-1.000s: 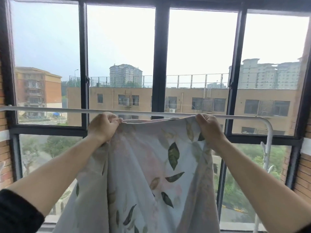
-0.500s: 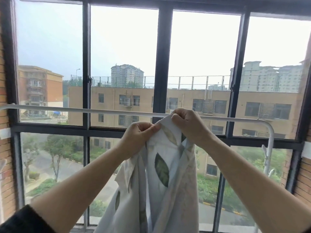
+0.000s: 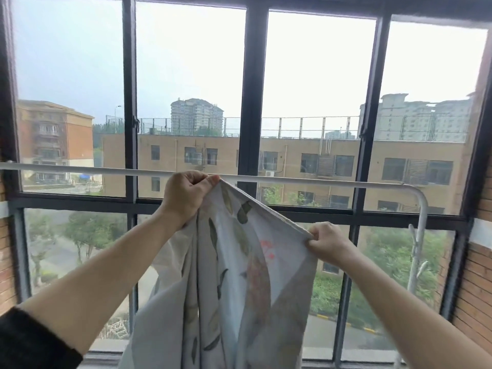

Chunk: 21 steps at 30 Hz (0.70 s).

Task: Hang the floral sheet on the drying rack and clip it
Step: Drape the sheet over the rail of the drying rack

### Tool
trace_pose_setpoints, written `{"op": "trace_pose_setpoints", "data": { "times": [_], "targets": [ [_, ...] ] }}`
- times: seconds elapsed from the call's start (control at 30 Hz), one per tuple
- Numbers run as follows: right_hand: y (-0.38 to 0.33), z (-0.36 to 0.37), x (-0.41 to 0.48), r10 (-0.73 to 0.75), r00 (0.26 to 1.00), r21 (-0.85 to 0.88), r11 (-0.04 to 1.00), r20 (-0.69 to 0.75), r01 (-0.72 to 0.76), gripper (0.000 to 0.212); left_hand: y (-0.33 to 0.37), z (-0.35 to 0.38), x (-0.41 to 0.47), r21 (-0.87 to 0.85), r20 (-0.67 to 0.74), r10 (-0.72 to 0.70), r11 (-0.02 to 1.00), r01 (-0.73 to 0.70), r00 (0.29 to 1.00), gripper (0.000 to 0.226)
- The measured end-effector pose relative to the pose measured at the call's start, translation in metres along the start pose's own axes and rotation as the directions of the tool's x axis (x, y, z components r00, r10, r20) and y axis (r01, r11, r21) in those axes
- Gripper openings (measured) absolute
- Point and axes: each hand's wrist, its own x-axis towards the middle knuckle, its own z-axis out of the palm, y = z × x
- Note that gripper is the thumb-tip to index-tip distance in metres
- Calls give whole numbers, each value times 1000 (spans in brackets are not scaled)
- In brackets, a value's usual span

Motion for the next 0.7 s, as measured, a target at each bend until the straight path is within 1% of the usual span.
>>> {"op": "trace_pose_setpoints", "data": {
  "times": [0.1,0.17,0.2,0.27,0.3,0.33,0.37,0.43,0.47,0.53,0.6,0.63,0.7],
  "targets": [
    [14,5,1,70,997,-9,997,-41,-71,34,-9,0,-2,-31,0,-38,999,38,999,29],
    [19,0,4,113,983,64,992,-147,-104,35,-9,-1,-2,-5,3,-29,1000,29,1000,30],
    [17,-7,8,109,966,105,991,-235,-86,35,-8,-2,-1,15,-10,-26,1000,26,1000,28],
    [0,-28,15,42,909,173,984,-414,33,36,-5,-6,5,47,-64,-24,999,27,998,25],
    [-10,-39,19,-15,880,177,978,-474,112,40,-4,-9,9,68,-95,-22,997,29,995,24],
    [-18,-48,23,-78,866,154,972,-494,175,43,-4,-12,12,99,-121,-23,994,35,992,24],
    [-25,-53,24,-134,872,119,970,-471,213,46,-4,-15,15,134,-137,-25,990,43,990,25],
    [-26,-54,24,-188,900,60,971,-394,229,48,-8,-20,15,204,-132,-13,978,41,991,30],
    [-23,-53,24,-200,890,46,970,-410,239,48,-12,-20,14,235,-118,7,972,21,993,33],
    [-23,-53,21,-205,850,59,962,-486,266,47,-17,-20,9,290,-100,69,956,-38,993,35],
    [-31,-53,18,-230,860,73,953,-456,293,48,-21,-19,8,328,-103,103,942,-64,989,36],
    [-35,-54,18,-249,871,73,949,-424,307,50,-23,-19,9,350,-105,92,935,-50,990,36],
    [-39,-55,16,-262,871,92,941,-415,327,49,-26,-20,12,408,-93,42,913,0,995,30]
  ]
}}
